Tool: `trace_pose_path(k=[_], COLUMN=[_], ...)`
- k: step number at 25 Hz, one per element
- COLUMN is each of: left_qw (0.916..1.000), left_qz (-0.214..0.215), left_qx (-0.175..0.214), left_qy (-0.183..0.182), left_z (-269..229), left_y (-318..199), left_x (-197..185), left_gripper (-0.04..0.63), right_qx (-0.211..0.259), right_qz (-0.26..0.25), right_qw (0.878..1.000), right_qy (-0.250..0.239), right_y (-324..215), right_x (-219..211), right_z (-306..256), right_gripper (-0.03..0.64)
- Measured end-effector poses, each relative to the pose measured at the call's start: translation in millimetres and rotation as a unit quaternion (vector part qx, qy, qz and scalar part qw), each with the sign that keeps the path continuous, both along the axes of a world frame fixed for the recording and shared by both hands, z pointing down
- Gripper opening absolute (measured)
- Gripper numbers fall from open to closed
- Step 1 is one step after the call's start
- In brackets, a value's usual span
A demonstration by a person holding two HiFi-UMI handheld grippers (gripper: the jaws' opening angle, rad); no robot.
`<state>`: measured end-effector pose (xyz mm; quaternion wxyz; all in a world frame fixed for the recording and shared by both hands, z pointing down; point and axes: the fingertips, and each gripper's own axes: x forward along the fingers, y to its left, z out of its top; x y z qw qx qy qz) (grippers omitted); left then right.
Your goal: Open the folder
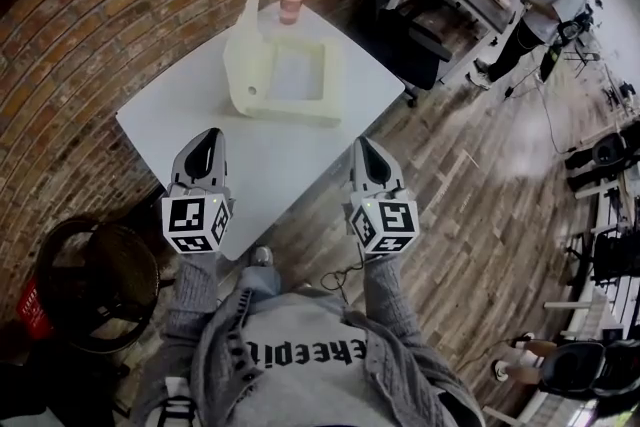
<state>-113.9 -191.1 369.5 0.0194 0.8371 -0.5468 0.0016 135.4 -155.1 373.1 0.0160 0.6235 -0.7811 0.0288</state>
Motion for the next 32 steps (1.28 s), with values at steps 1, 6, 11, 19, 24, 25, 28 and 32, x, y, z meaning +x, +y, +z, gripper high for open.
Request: trace_pose_path(k=[1,6,11,19,24,25,28,32], left_qw=[1.0000,0.9997,0.9993,0.9988,0.9986,0.9985,0.9984,0.9983], left_qz=[-0.002,0.001,0.002,-0.001,0.005,0.005,0.004,0.004], left_qx=[0.005,0.023,0.037,0.049,0.052,0.052,0.054,0.056], left_qy=[0.000,0.006,0.008,0.010,0.013,0.014,0.015,0.017], left_z=[-2.8,-16.5,-29.2,-41.9,-43.3,-43.8,-45.7,-46.5], left_y=[5.6,29.8,51.0,80.1,93.4,95.8,102.6,109.7], left_x=[0.6,5.2,9.0,12.6,14.9,14.9,14.3,14.7], left_gripper=[0.012,0.012,0.012,0.012,0.012,0.012,0.012,0.012], right_qx=[0.003,0.018,0.033,0.049,0.056,0.058,0.064,0.068], right_qz=[-0.001,-0.003,-0.008,-0.010,-0.010,-0.010,-0.011,-0.009], right_qw=[1.000,1.000,0.999,0.999,0.998,0.998,0.998,0.998], right_qy=[0.002,0.001,0.001,0.001,0.000,0.000,0.000,0.001], right_y=[4.9,26.4,45.6,74.6,87.6,90.1,96.8,103.4], right_x=[0.8,4.9,6.4,10.3,11.7,11.7,11.5,12.8], right_z=[-1.8,-12.7,-24.5,-39.1,-41.7,-42.8,-46.3,-47.4], right_gripper=[0.005,0.005,0.004,0.003,0.003,0.003,0.003,0.003])
